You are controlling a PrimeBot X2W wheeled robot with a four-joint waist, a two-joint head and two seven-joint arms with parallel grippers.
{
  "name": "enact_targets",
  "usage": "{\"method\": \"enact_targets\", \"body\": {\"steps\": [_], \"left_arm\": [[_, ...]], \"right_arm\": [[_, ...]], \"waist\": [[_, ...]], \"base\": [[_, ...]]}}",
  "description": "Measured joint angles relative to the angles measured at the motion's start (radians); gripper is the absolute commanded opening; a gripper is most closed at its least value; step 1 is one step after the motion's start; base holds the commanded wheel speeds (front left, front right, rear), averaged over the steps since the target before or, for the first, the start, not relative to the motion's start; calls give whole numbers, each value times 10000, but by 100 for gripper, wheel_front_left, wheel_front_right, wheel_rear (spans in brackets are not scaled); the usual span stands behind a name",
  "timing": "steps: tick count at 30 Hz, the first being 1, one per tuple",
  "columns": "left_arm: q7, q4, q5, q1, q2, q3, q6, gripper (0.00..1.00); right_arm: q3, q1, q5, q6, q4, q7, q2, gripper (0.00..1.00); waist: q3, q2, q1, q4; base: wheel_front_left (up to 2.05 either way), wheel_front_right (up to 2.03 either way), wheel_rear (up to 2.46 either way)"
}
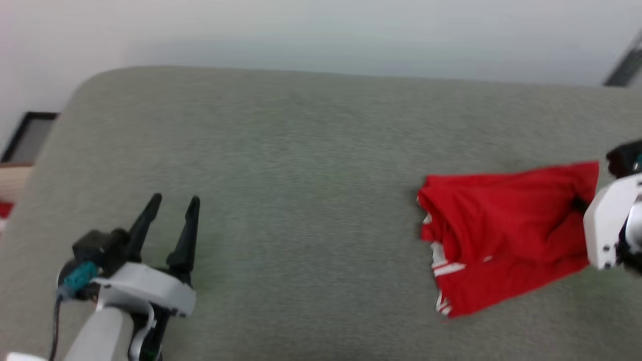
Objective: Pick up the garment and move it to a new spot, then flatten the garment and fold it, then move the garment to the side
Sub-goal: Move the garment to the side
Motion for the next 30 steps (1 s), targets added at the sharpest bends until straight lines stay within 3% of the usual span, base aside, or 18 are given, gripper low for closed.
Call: {"method": "enact_targets", "body": {"steps": [16,30], "left_arm": [[-15,151,-84,-2025,439,-1661,0,100],[-15,479,-389,-3483,677,-2790,0,100]], "right_arm": [[1198,-2638,-245,0,1281,-1488,-959,0],[2201,-4610,-1124,0,3889,-4048,-1691,0]], "waist": [[1031,0,0,-2719],[2580,0,0,-3680]], "base": [[0,0,0],[0,0,0]]}}
